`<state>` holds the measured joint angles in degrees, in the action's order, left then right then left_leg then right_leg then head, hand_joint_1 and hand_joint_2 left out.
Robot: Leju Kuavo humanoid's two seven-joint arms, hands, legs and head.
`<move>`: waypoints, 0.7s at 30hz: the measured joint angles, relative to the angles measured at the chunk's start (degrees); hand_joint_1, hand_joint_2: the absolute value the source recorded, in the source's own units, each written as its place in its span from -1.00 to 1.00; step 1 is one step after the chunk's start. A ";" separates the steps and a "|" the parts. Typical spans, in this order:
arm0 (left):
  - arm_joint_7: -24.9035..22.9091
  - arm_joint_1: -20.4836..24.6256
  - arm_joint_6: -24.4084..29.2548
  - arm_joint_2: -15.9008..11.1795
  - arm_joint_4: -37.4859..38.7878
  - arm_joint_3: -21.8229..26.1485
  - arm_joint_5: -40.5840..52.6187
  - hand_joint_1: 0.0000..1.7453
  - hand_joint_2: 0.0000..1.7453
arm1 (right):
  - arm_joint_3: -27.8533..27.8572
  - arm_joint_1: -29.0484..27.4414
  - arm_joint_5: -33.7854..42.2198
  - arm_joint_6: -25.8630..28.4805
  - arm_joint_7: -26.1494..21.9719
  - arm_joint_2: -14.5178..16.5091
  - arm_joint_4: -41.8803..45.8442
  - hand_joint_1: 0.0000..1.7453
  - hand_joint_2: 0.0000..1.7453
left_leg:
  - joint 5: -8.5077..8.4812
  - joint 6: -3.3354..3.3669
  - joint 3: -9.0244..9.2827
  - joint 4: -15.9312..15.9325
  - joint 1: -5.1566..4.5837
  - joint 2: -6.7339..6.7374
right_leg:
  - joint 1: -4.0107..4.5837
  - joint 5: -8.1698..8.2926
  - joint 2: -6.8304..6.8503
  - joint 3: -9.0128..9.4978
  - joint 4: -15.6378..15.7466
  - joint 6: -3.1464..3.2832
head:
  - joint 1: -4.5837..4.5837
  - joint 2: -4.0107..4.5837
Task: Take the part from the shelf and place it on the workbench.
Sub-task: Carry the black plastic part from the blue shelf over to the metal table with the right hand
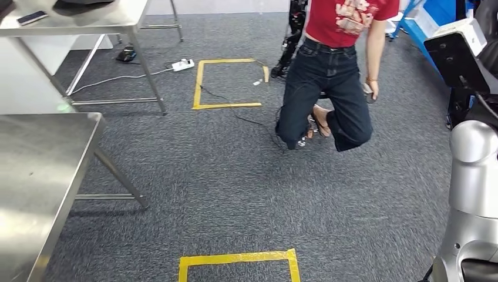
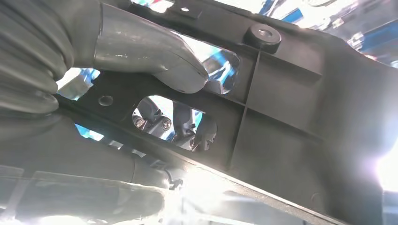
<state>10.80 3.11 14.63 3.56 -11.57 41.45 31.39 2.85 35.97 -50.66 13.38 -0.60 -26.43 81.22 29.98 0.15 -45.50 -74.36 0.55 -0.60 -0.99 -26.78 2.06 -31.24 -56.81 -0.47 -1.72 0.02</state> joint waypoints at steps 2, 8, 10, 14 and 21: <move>-0.14 -0.12 0.06 -0.02 0.00 0.01 0.23 -1.00 -1.00 | 0.07 -0.08 0.56 -0.31 0.05 0.00 0.00 1.00 1.00 | -1.65 -0.46 0.71 1.46 0.55 0.69 | 0.00 -0.17 1.62 0.10 -0.04 -0.03 | 0.01 0.00; -0.21 -0.03 0.10 -0.09 -0.02 0.02 0.35 -1.00 -1.00 | 0.44 0.06 0.75 -0.39 0.20 -0.39 0.04 1.00 1.00 | -5.82 0.41 8.21 14.62 0.30 3.75 | 1.09 -1.41 5.33 0.77 -0.64 -1.79 | -0.40 0.00; -0.23 -0.06 0.13 -0.12 -0.04 0.02 0.35 -1.00 -1.00 | 0.41 0.02 0.76 -0.39 0.27 -0.46 0.05 1.00 1.00 | -5.98 1.31 8.45 14.93 0.23 2.40 | 0.82 -2.10 4.84 0.79 -1.14 -2.25 | -0.49 -0.01; -0.23 0.25 0.09 -0.34 -0.12 0.03 0.45 -1.00 -1.00 | 0.56 -0.19 1.80 -1.16 0.35 -0.87 0.00 1.00 1.00 | -6.34 2.63 8.53 15.25 0.26 -0.44 | 0.14 -7.50 -1.39 -5.45 -14.00 -2.02 | -0.81 -0.01; 0.26 0.14 -0.53 -0.19 -0.13 0.04 1.66 -1.00 -1.00 | 0.11 -0.28 3.65 -3.39 -1.07 -1.06 0.01 1.00 1.00 | -6.92 2.07 8.28 15.18 0.05 -6.23 | -0.06 -1.31 -5.37 -1.25 -2.73 -3.40 | -0.90 0.00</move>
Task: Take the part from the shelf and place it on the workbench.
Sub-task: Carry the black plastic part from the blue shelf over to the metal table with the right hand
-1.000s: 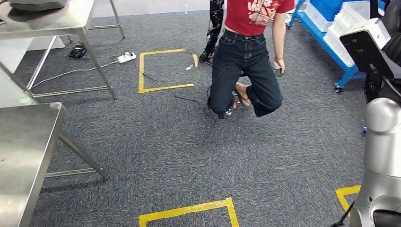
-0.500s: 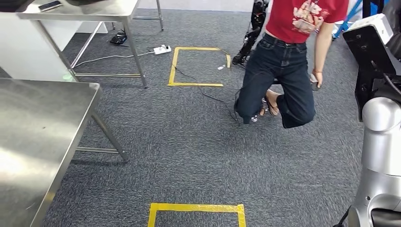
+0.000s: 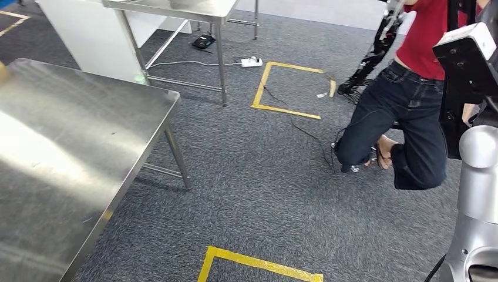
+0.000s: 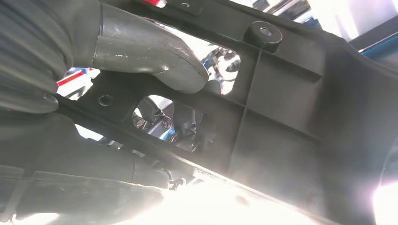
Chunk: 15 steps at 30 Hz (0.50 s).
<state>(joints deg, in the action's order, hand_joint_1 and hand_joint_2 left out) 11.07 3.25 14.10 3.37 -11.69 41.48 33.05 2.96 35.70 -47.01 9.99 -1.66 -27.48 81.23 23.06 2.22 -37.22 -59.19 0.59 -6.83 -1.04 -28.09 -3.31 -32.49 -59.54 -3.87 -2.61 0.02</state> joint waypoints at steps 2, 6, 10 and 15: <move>-0.01 -0.21 0.01 0.01 0.01 -0.01 0.28 -1.00 -1.00 | -0.83 0.45 -0.57 -0.58 -0.21 0.22 -0.03 1.00 1.00 | -0.45 -0.73 -0.41 0.19 -0.12 -1.28 | 0.43 0.51 0.33 0.63 1.13 0.58 | 0.04 0.00; -0.01 -0.50 -0.02 -0.10 0.04 -0.01 0.51 -1.00 -1.00 | -3.44 2.07 -1.81 -0.85 -0.18 1.42 -0.40 1.00 1.00 | 1.97 -1.72 -2.58 -3.41 -0.33 2.20 | -0.50 1.21 3.14 0.53 1.62 2.49 | 0.39 0.00; -0.50 -0.38 0.00 -0.14 0.07 0.00 0.86 -1.00 -1.00 | -5.91 4.37 -2.24 -0.62 0.01 2.61 -1.65 1.00 1.00 | 7.53 -2.38 -8.37 -16.25 -0.15 6.39 | 0.14 1.15 6.24 0.38 1.60 3.26 | 0.64 0.00; -0.98 -0.20 -0.04 -0.21 0.09 0.10 1.63 -1.00 -1.00 | -10.92 9.68 -3.25 -0.36 0.99 5.07 -4.63 1.00 1.00 | 1.63 -2.20 -0.20 -1.82 -0.37 11.07 | 0.78 0.81 9.37 0.43 1.33 2.95 | 0.64 0.00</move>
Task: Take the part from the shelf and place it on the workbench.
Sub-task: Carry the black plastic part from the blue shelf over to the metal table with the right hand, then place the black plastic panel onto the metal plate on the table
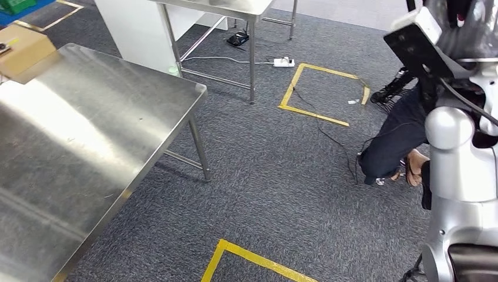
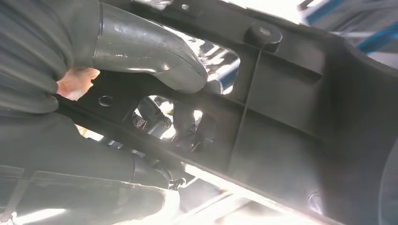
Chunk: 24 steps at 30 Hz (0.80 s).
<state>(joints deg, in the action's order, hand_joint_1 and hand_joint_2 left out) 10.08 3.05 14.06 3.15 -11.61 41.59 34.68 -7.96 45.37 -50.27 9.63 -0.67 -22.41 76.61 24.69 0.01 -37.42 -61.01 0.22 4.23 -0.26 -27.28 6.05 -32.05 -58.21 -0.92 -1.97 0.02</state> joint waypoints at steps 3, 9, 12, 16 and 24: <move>0.32 0.18 -0.21 0.06 0.00 0.28 0.30 -1.00 -1.00 | -3.78 3.80 -2.06 0.35 1.06 2.93 -2.59 1.00 1.00 | -0.32 0.85 0.49 1.64 -0.39 -0.42 | 0.54 -0.17 1.26 0.05 -0.03 -0.40 | -0.25 0.00; 0.69 0.91 -0.23 0.18 0.00 0.70 1.28 -1.00 -1.00 | -10.84 10.76 -6.23 1.30 4.40 10.33 -9.03 1.00 1.00 | -1.35 2.59 0.63 2.55 0.41 -4.09 | 0.06 -5.03 -4.89 -4.73 -10.35 -0.66 | -0.32 -0.02; 0.47 1.02 -0.29 0.40 0.00 0.88 1.31 -1.00 -1.00 | -13.13 12.29 -7.86 1.37 5.74 13.84 -12.09 1.00 1.00 | -1.48 2.47 0.59 2.48 0.57 -6.95 | -0.30 -6.52 -5.81 -8.06 -16.88 -1.24 | -0.35 -0.01; 0.70 1.02 -0.44 0.67 0.00 1.09 1.23 -1.00 -1.00 | -15.08 14.73 -9.27 1.40 5.45 17.43 -15.65 1.00 1.00 | -1.68 1.37 0.26 2.10 1.06 -10.67 | -1.35 -0.69 -9.46 -2.03 -3.22 -3.21 | -0.32 0.00; 1.82 0.74 -2.19 1.12 0.15 1.77 1.24 -1.00 -1.00 | -16.55 16.11 -9.83 1.68 3.86 21.17 -19.70 1.00 1.00 | 2.21 -1.06 -5.30 -6.11 0.92 -5.71 | -1.16 0.52 -6.21 -0.74 -0.35 -0.03 | 0.35 0.00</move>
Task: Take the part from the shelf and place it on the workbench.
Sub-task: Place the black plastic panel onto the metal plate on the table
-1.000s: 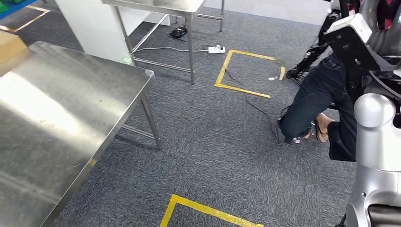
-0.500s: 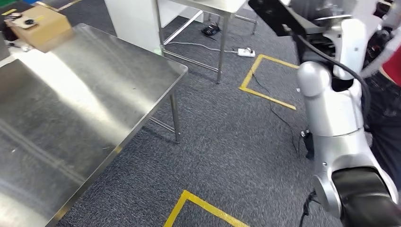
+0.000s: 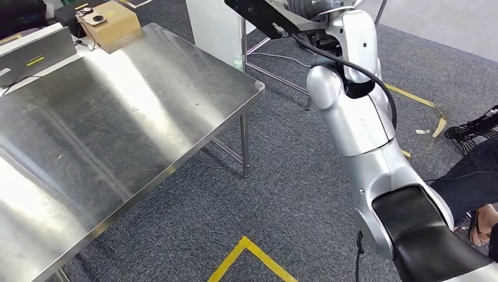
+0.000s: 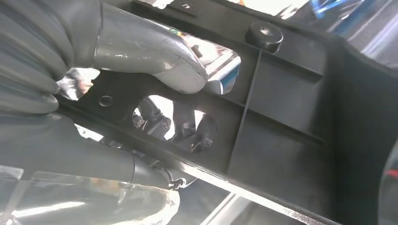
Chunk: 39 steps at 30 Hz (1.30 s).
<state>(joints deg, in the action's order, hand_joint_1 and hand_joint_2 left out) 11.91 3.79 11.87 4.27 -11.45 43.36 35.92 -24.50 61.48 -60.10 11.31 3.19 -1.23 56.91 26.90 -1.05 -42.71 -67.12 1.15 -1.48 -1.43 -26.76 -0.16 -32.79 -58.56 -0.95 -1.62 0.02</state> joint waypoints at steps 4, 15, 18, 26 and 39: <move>0.03 0.44 -0.10 0.36 0.02 -0.02 0.28 -1.00 -1.00 | -0.16 -0.44 -0.29 -0.34 -0.35 0.09 -1.14 1.00 1.00 | 1.58 0.40 -2.49 -6.62 -0.05 1.51 | 0.85 -0.17 3.34 0.02 -0.02 0.34 | 0.03 0.00; -0.32 1.30 -0.21 0.48 0.01 0.04 0.93 -1.00 -1.00 | -0.22 -0.18 -0.18 -2.56 -2.31 -0.58 -2.70 1.00 1.00 | -3.68 3.94 5.82 8.66 -0.85 1.69 | 1.59 -4.59 1.66 -3.52 -8.20 -0.43 | -0.10 0.00; -0.34 1.59 -0.54 0.56 0.02 0.02 1.49 -1.00 -1.00 | -0.19 -0.46 0.03 -2.89 -3.14 -1.00 -4.32 1.00 1.00 | -3.89 3.99 5.69 8.63 -0.69 -0.93 | 1.24 -7.17 0.41 -8.01 -17.08 -0.89 | -0.10 0.00; -0.34 1.55 -0.27 0.58 0.03 0.05 1.33 -1.00 -1.00 | 0.03 -0.31 0.31 -2.88 -3.59 -0.80 -6.12 1.00 1.00 | -4.98 1.77 4.36 8.61 -0.43 -6.66 | 0.31 0.18 -2.62 -0.63 -0.32 -1.51 | 0.00 0.00; -0.92 1.55 -0.62 0.21 0.25 1.63 -0.99 -1.00 -1.00 | -0.05 -1.09 0.51 -2.51 -5.87 1.89 -11.97 1.00 1.00 | -3.03 1.33 5.58 7.71 -1.08 5.17 | 1.41 -0.09 6.36 -0.32 -0.03 0.15 | 0.58 0.00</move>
<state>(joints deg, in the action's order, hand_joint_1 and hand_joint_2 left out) 10.98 5.34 11.25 4.48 -11.21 44.99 34.93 -24.56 60.39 -59.59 8.80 -2.68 0.66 44.94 23.88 0.28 -37.14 -59.42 0.07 3.69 -0.02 -26.85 6.20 -33.11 -58.59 -0.80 -1.04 0.02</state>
